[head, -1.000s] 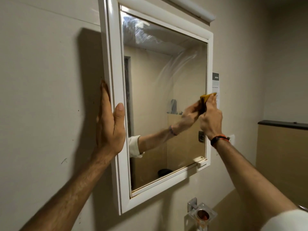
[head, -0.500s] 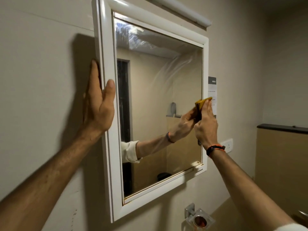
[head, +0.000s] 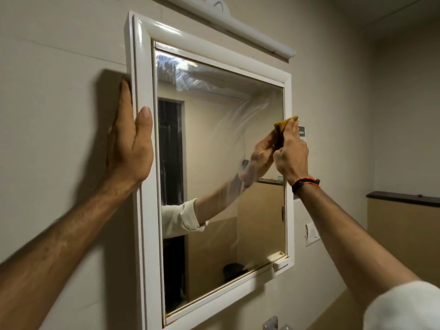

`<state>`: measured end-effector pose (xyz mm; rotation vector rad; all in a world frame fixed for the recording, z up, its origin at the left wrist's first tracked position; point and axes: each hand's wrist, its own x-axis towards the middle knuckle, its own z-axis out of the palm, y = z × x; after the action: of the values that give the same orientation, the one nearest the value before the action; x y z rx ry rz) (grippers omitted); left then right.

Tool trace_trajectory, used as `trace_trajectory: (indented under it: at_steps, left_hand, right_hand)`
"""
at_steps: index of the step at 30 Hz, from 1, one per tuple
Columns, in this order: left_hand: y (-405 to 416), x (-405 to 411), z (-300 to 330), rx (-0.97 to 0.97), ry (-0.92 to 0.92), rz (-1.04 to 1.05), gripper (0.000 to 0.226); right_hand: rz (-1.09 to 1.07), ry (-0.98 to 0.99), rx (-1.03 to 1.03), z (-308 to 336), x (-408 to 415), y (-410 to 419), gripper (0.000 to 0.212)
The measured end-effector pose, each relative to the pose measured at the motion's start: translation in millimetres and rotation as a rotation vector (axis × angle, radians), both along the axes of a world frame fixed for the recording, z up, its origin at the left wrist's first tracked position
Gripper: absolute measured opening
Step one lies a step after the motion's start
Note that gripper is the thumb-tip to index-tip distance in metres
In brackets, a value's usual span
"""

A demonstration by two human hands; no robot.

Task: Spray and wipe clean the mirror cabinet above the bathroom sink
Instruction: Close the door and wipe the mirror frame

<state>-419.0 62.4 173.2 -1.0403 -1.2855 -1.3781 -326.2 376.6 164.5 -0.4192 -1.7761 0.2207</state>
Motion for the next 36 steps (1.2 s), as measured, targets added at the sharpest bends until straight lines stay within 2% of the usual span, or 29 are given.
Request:
trace_trajectory:
  at_steps: [4,13,25,32,36]
  left_hand:
    - [0.0,0.0,-2.2,0.002,0.004,0.021,0.061]
    - [-1.1,8.6,-2.5,0.009,-0.008,0.02,0.059]
    - [-2.6,16.1,-3.9,-0.027,-0.024,0.042,0.058]
    - [-0.1,7.8,-2.3,-0.004,-0.025,-0.001,0.06]
    - [0.7,2.0,-1.6,0.0,-0.021,0.003,0.061]
  right_hand:
    - [-0.007,0.008,0.021,19.1,-0.1,3.0,0.078]
    - [0.059,0.001,0.042,-38.2,4.4,5.9,0.08]
    - [0.032,0.047,0.076,83.6,3.7,3.3,0.079]
    - [0.01,0.001,0.109,52.5,0.5,8.4,0.079]
    - [0.01,0.026,0.086,67.7,2.2,8.2,0.079]
